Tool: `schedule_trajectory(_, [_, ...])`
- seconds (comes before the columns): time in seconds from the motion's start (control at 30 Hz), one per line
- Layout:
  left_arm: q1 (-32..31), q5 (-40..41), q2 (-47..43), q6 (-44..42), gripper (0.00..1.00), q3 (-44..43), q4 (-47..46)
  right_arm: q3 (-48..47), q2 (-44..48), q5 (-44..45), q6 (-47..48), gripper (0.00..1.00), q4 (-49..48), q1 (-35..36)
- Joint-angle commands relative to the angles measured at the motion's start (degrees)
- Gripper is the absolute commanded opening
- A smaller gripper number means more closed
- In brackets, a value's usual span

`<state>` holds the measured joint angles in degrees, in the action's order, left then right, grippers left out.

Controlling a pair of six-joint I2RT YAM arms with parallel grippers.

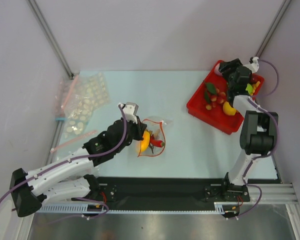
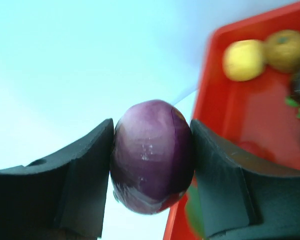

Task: Place the food in the zip-top bag and seal the zipper
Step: Pick up the fake vegetable from the bin, then place the fake vegetable in the zipper food storage bag.

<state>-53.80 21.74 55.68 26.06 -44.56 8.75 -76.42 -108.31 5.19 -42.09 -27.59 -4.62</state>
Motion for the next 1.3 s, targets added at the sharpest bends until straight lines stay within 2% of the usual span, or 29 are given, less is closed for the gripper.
schedule_trajectory(0.0, [0.36,-0.47,0.66,0.92,0.0,-0.09,-3.3,8.55,8.89,-15.89,5.52,0.38,-10.89,-0.04])
schedule_trajectory(0.1, [0.36,0.32,1.01,0.31,0.0,-0.27,-3.22,17.51,16.53,-23.63,5.17,0.35,-16.33,0.92])
schedule_trajectory(0.27, [0.36,3.83,1.19,-0.31,0.0,-1.33,-1.11,34.99,31.19,-26.45,5.78,0.34,-24.6,6.45])
schedule_trajectory(0.43, [0.45,4.28,0.57,-0.58,0.0,-1.15,-0.93,42.49,44.22,-30.75,9.83,0.33,-23.3,13.66])
schedule_trajectory(0.5, [0.45,4.1,0.22,-0.49,0.0,-1.06,-0.93,46.17,51.66,-30.77,10.71,0.33,-22.42,16.47])
schedule_trajectory(0.53, [0.45,4.1,0.13,-0.49,0.0,-1.06,-1.02,47.23,53.97,-29.55,11.23,0.33,-21.72,20.06])
schedule_trajectory(0.67, [0.54,4.54,0.04,-0.49,0.0,-0.88,-1.11,48.38,63.73,-26.55,16.15,0.33,-11.98,28.67])
schedule_trajectory(0.73, [0.54,4.1,0.39,-0.4,0.0,-0.97,-1.19,49.35,67.85,-26.46,17.29,0.33,-10.73,31.33])
schedule_trajectory(0.9, [0.54,3.4,1.1,-0.23,0.0,-1.06,-1.37,51.28,73.59,-23.74,20.37,0.33,-6.77,37.57])
schedule_trajectory(1.27, [0.54,1.91,0.66,0.13,0.0,-0.97,-1.55,51.64,75.18,-24.53,22.22,0.32,-6.24,43.03])
